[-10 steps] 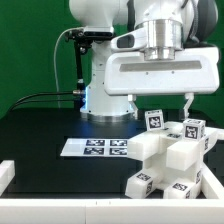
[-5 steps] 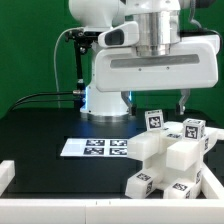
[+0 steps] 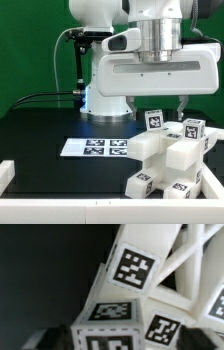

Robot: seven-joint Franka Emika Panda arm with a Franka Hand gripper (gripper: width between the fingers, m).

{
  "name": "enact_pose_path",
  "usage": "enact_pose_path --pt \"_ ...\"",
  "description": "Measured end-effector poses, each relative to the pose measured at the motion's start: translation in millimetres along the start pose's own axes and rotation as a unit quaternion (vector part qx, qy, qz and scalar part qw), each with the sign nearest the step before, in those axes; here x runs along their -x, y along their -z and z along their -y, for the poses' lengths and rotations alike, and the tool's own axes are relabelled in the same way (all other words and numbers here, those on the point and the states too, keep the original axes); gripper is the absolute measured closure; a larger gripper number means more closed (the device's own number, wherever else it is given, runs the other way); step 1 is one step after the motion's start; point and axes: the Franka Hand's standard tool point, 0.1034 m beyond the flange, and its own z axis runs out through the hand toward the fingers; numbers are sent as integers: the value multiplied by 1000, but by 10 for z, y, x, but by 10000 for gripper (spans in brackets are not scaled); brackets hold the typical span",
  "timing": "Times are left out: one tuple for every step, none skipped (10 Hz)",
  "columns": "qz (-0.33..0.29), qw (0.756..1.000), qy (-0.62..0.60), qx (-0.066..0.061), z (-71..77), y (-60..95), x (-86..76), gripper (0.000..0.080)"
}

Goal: Assemble chair

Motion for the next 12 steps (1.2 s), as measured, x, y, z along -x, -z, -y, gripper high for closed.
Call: enact_pose_path --pt "0 1000 -31 0 -2 -5 2 411" --pt "0 999 -54 0 -2 -6 2 518" --pt "0 995 -95 0 -2 -7 1 518" --pt "-1 992 -129 1 -1 -9 -7 518" --pt "-3 987 -161 1 5 -10 -24 518" --pt "-6 978 -209 0 8 -10 -40 518" --pt "-8 966 -258 -1 7 -10 -58 518" --pt "-7 950 -313 -3 -9 -11 -71 518" --pt "-4 925 -380 -10 -24 -9 -80 518" --pt "2 893 -449 -18 -21 -8 -83 517" --pt "3 866 -499 -23 -18 -4 -94 517" --pt "4 845 -534 -28 -19 -4 -103 517"
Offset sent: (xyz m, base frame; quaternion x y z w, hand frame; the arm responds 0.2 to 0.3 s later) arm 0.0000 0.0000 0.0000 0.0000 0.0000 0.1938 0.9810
